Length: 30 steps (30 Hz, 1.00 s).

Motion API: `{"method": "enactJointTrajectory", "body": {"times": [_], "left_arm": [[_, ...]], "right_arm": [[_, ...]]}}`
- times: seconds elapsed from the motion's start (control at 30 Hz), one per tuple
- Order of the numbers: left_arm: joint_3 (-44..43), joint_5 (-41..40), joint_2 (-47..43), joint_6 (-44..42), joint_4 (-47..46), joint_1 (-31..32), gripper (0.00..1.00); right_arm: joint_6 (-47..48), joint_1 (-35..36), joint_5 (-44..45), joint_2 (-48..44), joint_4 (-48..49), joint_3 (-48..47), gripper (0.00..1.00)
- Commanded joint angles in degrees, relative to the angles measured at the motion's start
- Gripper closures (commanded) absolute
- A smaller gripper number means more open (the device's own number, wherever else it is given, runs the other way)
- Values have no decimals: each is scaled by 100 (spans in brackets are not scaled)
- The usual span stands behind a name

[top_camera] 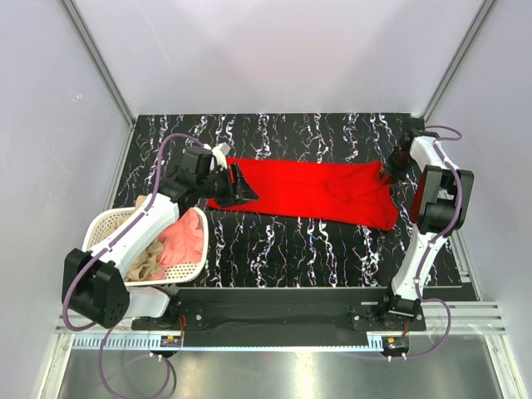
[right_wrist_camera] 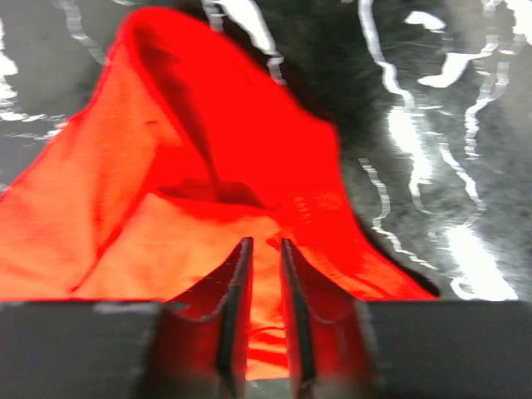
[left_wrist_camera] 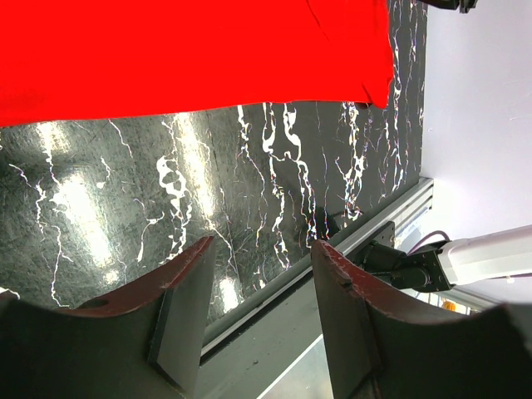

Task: Fold and stack the t-shirts
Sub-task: Fold the tshirt

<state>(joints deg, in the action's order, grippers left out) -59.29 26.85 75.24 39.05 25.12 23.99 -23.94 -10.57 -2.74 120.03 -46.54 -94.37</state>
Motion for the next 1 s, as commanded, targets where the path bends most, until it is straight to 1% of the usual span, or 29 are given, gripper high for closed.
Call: {"method": "enactJointTrajectory", "body": {"times": [0.0,0.07,0.1,0.13,0.2,0.27,0.3,0.37,0.43,0.47,0.5,0.57,0.6,0.63,0.7,0.73,0.77,0.8,0.83,0.87,0.9,0.93,0.97], "left_arm": [[-153,154,25,-55,-201,-26,46],[-162,136,52,-64,-201,-34,46],[-197,58,52,-134,-184,-26,46],[-206,31,69,-178,-149,-26,46],[-337,-152,78,-388,26,-26,46],[-487,-364,131,-721,229,-26,46],[-618,-539,140,-827,430,-26,46],[-715,-698,140,-1082,581,-17,46],[-768,-865,105,-1197,739,-26,46],[-760,-909,87,-1241,766,-17,46],[-742,-971,35,-1259,792,-17,46],[-699,-1033,-1,-1268,818,-17,45],[-698,-1085,-10,-1285,897,-8,45],[-698,-1129,-27,-1303,950,9,45],[-733,-1322,-36,-1382,1116,44,44],[-760,-1401,-62,-1426,1187,62,44],[-829,-1498,-62,-1522,1266,106,43],[-874,-1707,-54,-1584,1432,141,43],[-918,-1840,-19,-1645,1530,193,42],[-996,-1998,-1,-1768,1618,272,40],[-1101,-2217,43,-1830,1740,325,39],[-1146,-2306,113,-1874,1759,413,37],[-1199,-2385,157,-1935,1768,440,36]], "right_arm": [[-154,-15,-444,-49,75,-302,72],[-346,2,-604,-198,242,-171,67],[-426,46,-639,-269,286,-109,61],[-479,72,-666,-417,382,-39,58],[-620,160,-719,-480,374,103,55],[-787,213,-693,-375,173,68,55],[-839,274,-536,-331,111,50,54],[-1050,344,-421,-182,67,-20,54],[-1217,485,-96,37,23,-116,53],[-1331,538,53,143,-12,-300,52],[-1410,590,472,257,-56,-397,51],[-1690,661,818,661,-179,-686,48],[-1797,661,1124,810,-240,-810,47],[-1841,670,1249,1073,-267,-933,47],[-1781,661,1634,1381,-294,-1451,46],[-1606,661,1776,1722,-372,-2010,46],[-1483,661,1873,1926,-469,-2372,46],[-1308,661,2057,2137,-530,-2750,46],[-914,670,2102,2548,-609,-3145,46],[-736,679,2102,2752,-619,-3967,45],[-587,679,1972,2980,-671,-4428,45],[-228,696,1840,3374,-680,-5242,44],[-33,696,1630,3526,-611,-5563,39]]}}
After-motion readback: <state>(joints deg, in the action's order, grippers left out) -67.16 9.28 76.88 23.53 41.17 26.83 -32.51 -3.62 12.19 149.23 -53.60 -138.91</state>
